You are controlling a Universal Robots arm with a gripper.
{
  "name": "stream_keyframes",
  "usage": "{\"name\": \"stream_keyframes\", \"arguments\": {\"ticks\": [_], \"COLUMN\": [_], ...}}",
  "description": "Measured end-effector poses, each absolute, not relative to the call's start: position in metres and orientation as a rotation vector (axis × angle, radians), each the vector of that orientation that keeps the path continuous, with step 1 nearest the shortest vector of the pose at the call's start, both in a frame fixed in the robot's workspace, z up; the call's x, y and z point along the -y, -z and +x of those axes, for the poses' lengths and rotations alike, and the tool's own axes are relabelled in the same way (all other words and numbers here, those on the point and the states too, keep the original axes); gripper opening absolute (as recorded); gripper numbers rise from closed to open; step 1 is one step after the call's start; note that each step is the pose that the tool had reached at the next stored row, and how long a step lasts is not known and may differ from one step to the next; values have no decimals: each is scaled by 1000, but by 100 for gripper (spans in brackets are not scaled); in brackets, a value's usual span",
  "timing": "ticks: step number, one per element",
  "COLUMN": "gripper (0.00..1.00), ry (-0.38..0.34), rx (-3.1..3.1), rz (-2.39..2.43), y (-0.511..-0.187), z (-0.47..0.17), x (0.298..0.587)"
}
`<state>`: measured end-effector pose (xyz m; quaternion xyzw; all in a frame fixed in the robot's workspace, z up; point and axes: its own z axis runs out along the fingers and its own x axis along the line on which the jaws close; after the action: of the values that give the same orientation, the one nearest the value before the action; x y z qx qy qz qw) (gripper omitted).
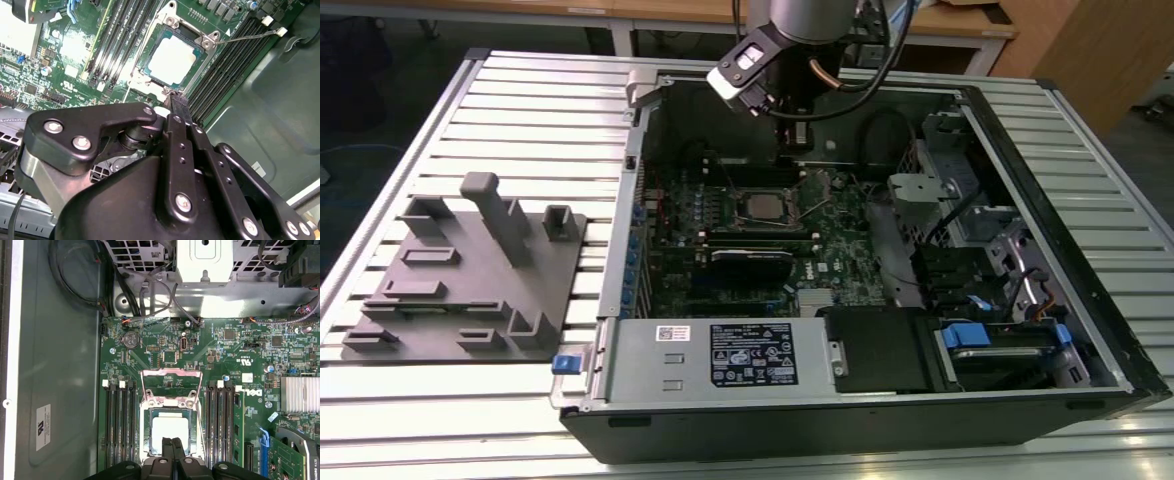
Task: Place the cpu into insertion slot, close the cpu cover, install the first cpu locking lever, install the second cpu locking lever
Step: 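Close the cpu cover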
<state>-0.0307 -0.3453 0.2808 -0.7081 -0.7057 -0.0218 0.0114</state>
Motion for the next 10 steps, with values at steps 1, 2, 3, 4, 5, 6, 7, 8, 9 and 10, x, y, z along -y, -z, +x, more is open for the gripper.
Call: {"name": "stream_keyframes", "arguments": {"ticks": [1,2,3,4,5,6,7,8,9,10], "gripper": [11,11,11,11,11,11,11,11,11,11], "ry": [68,68,68,68,68,68,68,68,68,68], "rx": [2201,2201,2201,2201,2201,2201,2201,2201,2201,2201], "rz": [-2208,-2208,-2208,-2208,-2208,-2208,-2208,-2208,-2208,-2208], "y": [-281,-281,-281,-281,-281,-281,-281,-281,-281,-281], "z": [-31,-30,-25,-25,-25,-25,-25,-25,-25,-25], "x": [345,345,345,345,345,345,345,345,345,345]}}
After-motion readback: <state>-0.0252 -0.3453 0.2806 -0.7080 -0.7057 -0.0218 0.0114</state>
